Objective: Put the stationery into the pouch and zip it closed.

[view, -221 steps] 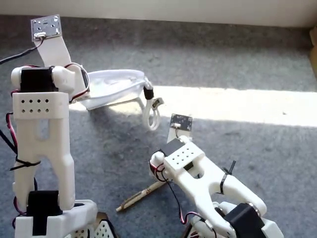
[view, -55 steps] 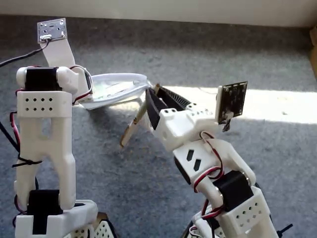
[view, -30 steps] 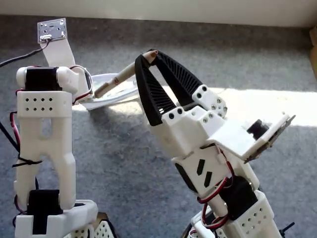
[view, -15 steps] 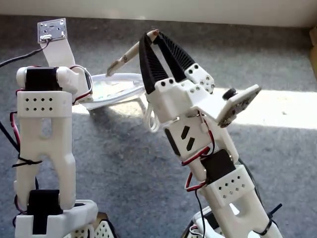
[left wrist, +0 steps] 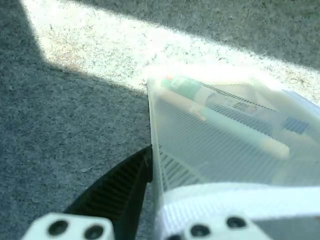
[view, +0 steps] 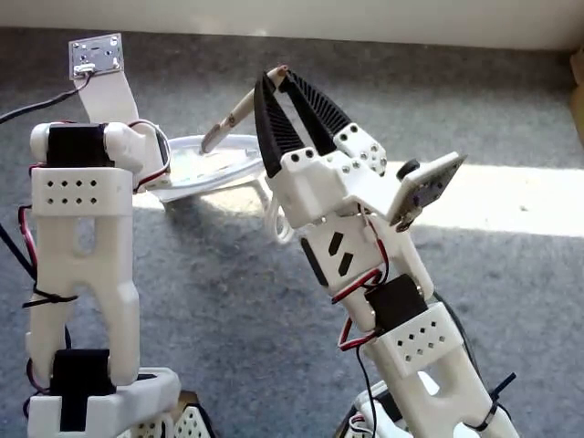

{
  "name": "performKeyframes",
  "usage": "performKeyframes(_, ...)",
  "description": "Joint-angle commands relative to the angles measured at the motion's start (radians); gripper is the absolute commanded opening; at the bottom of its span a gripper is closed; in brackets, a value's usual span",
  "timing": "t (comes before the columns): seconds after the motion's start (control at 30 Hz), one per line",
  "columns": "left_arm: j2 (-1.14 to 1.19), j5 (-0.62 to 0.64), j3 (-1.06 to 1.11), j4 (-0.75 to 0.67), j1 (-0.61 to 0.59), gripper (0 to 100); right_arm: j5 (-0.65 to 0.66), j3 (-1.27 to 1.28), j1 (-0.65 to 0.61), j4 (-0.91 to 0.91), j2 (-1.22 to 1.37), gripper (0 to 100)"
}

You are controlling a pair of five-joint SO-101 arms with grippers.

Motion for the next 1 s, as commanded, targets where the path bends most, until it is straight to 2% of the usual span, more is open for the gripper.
performKeyframes(0.0, -0.013, -0.008, 0.004, -0.015, 0.007, 1, 0.012, 0.010, -0.027, -0.016, -0.002, 0.5)
performKeyframes(0.13, -0.013, -0.008, 0.004, -0.015, 0.007, 1, 0.032, 0.012, -0.067, -0.015, -0.002, 0.5)
performKeyframes(0.33, -0.013, -0.008, 0.002, -0.015, 0.007, 1, 0.189, 0.079, -0.119, -0.016, -0.001, 0.5)
performKeyframes(0.97, -0.013, -0.008, 0.002, -0.015, 0.005, 1, 0.187, 0.114, -0.151, -0.016, 0.001, 1.1)
